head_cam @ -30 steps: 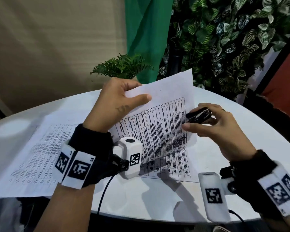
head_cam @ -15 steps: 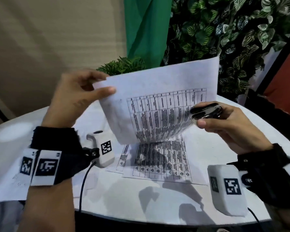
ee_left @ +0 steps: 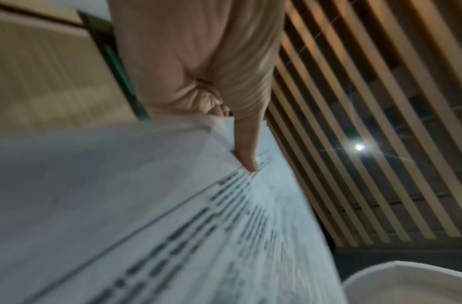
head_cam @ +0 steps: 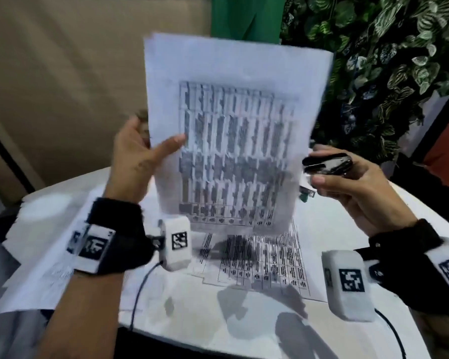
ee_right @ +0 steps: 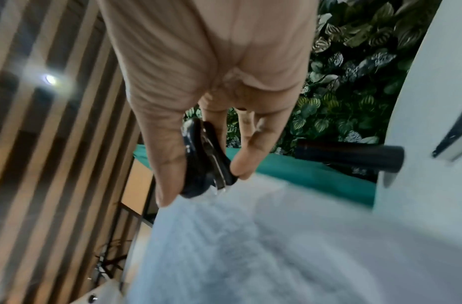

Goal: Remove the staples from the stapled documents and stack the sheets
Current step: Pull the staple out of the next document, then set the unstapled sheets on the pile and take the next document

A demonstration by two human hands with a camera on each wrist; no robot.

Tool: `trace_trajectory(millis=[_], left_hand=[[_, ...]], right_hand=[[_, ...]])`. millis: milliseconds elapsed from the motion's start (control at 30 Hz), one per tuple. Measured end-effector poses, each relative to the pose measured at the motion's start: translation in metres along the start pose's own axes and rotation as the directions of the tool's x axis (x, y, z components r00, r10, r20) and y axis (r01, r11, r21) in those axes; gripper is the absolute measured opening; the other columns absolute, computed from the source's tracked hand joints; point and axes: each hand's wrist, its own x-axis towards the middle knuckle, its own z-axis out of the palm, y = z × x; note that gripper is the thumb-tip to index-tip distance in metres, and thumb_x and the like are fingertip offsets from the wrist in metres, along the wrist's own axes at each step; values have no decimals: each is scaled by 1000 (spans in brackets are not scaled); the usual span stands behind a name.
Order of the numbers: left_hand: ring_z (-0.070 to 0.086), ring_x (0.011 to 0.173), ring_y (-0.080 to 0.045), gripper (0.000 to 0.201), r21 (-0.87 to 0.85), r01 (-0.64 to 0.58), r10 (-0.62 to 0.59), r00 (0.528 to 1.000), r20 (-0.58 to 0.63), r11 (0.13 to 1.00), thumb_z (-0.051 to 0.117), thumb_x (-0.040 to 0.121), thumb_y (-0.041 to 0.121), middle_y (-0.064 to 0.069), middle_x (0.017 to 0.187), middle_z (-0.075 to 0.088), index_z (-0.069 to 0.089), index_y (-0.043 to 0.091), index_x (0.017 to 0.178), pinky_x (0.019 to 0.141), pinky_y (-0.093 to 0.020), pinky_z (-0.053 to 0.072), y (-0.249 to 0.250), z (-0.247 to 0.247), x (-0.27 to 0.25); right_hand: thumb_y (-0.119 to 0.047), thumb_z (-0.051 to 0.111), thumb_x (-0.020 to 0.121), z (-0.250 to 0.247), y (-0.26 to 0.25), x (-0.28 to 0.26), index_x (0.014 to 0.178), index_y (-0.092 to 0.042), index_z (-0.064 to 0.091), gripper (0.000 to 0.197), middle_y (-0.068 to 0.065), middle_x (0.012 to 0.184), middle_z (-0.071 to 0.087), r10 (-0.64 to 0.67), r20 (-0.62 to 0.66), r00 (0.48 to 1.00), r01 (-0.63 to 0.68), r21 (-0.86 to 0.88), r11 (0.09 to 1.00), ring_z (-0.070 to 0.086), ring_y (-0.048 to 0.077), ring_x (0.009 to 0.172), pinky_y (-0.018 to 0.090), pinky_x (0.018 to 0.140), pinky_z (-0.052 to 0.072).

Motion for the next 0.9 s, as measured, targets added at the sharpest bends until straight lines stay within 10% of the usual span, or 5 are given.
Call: trace_trajectory(millis=[200, 333, 400, 567, 900], left_hand=[[66, 102, -22, 32, 158, 199, -205, 979, 21, 967, 54, 87, -6, -8, 111, 70, 63, 12, 111, 88, -37, 54, -1, -110, 34], [66, 57, 1, 46, 388, 465, -474, 877, -77, 796, 45, 90, -15, 5, 92, 70, 77, 16, 77, 54, -12, 53, -41, -164, 32], [58, 41, 2, 31, 514, 561, -553, 812, -187, 649, 47, 90, -13, -8, 88, 70, 71, 6, 96, 41, -9, 45, -63, -184, 22], [58, 86, -35, 42, 729, 633, -647, 676, -354, 262, 68, 82, 0, -26, 111, 62, 55, -8, 121, 72, -32, 39, -102, -220, 5], [37, 130, -38, 86, 973, 221, -514, 828, -224, -67, 77, 74, 40, -25, 140, 41, 37, 2, 139, 106, -39, 31, -105, -125, 50]], right_hand=[[-44, 91, 30, -12, 60, 11, 97, -18, 66, 76, -7, 86, 69, 413, 20, 910, -404, -168, 899, 64, 0, 72, 20, 67, 45], [-48, 91, 17, -11, 87, 5, 87, -14, 71, 81, -1, 80, 70, 560, 65, 826, -515, -316, 797, 65, 2, 69, 24, 71, 44], [-48, 91, 15, -10, 93, 2, 90, -7, 70, 87, 4, 80, 71, 599, 78, 797, -531, -382, 757, 66, 7, 71, 22, 68, 49], [-15, 81, 69, -7, 104, 3, 98, 0, 66, 36, 7, 82, 68, 688, 36, 725, -563, -544, 622, 61, 16, 77, 22, 61, 42], [-25, 88, 58, -6, 108, 5, 85, 0, 70, 41, 6, 72, 67, 696, -39, 716, -524, -689, 500, 58, 19, 70, 22, 58, 42]])
